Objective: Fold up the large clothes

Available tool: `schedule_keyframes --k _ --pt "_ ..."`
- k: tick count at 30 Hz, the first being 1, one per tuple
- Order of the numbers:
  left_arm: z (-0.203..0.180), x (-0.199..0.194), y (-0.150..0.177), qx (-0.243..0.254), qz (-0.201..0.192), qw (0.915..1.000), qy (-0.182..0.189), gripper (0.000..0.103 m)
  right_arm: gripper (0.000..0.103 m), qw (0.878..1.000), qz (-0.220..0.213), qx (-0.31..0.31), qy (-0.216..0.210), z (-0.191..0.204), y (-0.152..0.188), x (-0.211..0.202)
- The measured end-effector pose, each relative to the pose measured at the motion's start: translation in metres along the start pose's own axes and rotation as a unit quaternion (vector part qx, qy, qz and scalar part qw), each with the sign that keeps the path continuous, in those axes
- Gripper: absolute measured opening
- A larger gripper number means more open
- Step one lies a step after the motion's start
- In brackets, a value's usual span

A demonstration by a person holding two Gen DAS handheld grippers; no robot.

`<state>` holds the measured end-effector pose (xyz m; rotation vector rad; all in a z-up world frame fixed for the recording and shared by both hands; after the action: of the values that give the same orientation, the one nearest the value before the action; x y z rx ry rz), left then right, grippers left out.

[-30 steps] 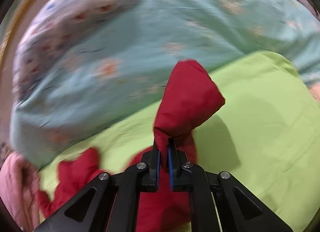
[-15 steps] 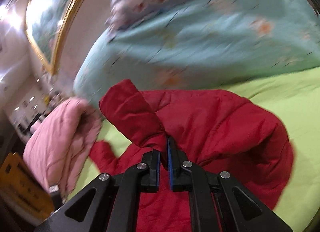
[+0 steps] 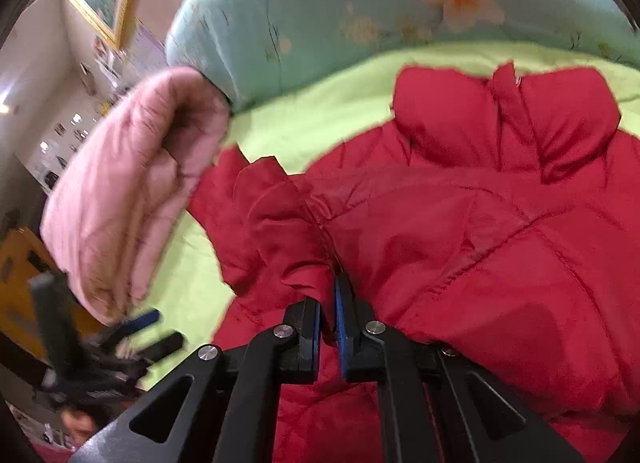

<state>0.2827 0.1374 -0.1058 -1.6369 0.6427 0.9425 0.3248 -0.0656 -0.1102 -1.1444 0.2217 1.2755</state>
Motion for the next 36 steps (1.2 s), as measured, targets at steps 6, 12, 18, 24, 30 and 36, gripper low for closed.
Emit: schedule_keyframes --k 6,12,18,24,30,36 --pt "-0.015 0.004 -0.002 0.006 0.009 0.9997 0.022 0.101 0.013 0.998 0.015 -0.025 0.056 -0.010 0.019 0.015" --pt "-0.032 0.014 -0.012 0.005 0.024 0.9980 0.058 0.101 0.031 0.995 0.028 -0.059 0.081 -0.002 0.033 0.006" --pt "-0.040 0.019 -0.021 -0.009 0.041 0.9949 0.092 0.101 0.071 0.996 0.008 -0.077 0.053 0.010 0.038 -0.007" --pt "-0.076 0.044 -0.021 0.013 0.073 0.9853 0.154 0.101 0.071 0.996 -0.014 -0.075 0.038 -0.001 0.047 -0.046" --pt "-0.105 0.077 -0.027 0.010 0.092 0.9796 0.178 0.079 0.071 0.995 -0.062 -0.032 0.071 -0.043 0.050 -0.108" --pt "-0.107 0.060 -0.032 0.051 0.043 0.9864 0.150 0.018 0.067 0.977 -0.127 0.045 0.163 -0.110 0.030 -0.170"
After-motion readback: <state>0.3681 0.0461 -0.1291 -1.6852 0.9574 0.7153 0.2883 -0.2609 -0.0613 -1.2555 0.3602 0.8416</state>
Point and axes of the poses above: each gripper's, at about its wrist camera, not at the fingertips, and x roughly the way its jaws point, z to its left, y to its underside, the point moved 7 cm from there along x, roughly the way its jaws point, and after that the axes turned 2 degrees about -y, right-handed, at the moved point
